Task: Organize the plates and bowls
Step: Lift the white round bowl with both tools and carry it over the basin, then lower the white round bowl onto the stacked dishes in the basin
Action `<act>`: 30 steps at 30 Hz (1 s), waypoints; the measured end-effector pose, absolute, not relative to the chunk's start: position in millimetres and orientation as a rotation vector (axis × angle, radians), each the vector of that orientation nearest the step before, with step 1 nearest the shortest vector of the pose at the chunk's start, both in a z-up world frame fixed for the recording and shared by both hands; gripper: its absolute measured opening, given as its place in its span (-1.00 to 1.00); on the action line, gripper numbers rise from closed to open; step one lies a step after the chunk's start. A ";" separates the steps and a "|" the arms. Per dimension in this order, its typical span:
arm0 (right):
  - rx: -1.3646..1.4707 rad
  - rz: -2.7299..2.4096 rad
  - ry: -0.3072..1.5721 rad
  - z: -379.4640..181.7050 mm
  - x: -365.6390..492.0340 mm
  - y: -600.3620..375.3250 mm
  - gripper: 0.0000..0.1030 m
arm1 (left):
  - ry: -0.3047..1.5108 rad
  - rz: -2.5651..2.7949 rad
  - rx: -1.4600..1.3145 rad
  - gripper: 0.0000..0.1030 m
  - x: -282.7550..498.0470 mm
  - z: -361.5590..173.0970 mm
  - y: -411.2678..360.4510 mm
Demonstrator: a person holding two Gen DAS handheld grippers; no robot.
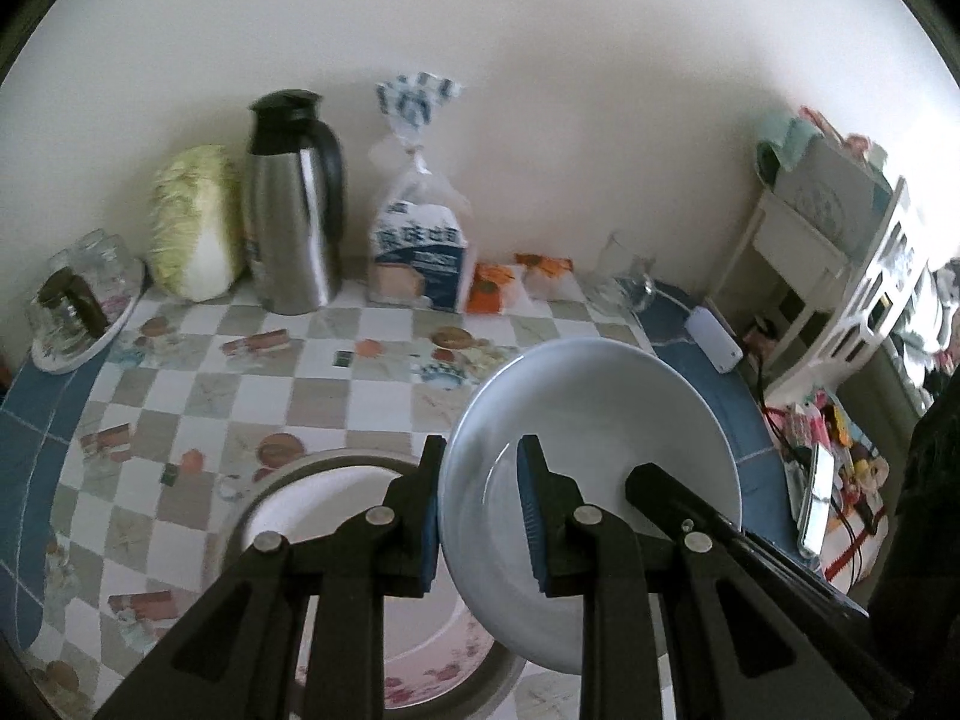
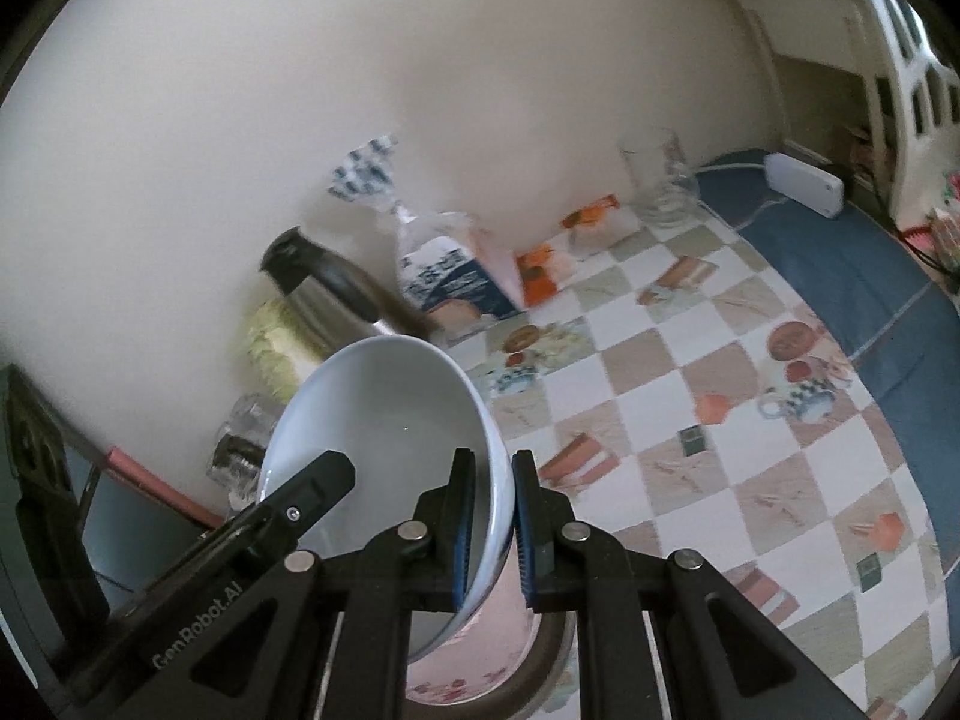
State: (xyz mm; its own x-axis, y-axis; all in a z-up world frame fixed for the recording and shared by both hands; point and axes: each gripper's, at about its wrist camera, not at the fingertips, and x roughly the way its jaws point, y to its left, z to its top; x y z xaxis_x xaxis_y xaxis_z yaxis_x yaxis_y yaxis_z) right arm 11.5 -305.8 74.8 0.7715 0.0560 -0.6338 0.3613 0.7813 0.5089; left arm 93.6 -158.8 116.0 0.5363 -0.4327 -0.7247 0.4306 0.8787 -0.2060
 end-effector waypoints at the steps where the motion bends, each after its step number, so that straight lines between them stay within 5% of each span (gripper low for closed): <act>1: 0.647 -0.167 0.681 77.8 14.1 -297.4 -0.73 | 0.853 -0.501 -0.015 -0.53 93.1 118.3 -149.1; 30: 0.421 -0.024 0.783 80.4 58.6 -172.8 -0.72 | 0.851 -0.374 -0.249 -0.53 99.8 98.2 -25.9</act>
State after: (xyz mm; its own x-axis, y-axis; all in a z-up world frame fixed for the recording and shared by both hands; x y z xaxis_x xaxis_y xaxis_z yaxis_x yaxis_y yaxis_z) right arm 58.6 -172.8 80.4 0.7125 0.1331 -0.6889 0.1754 0.9168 0.3586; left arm 99.8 -25.9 98.2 0.6001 -0.4170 -0.6827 0.2209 0.9066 -0.3596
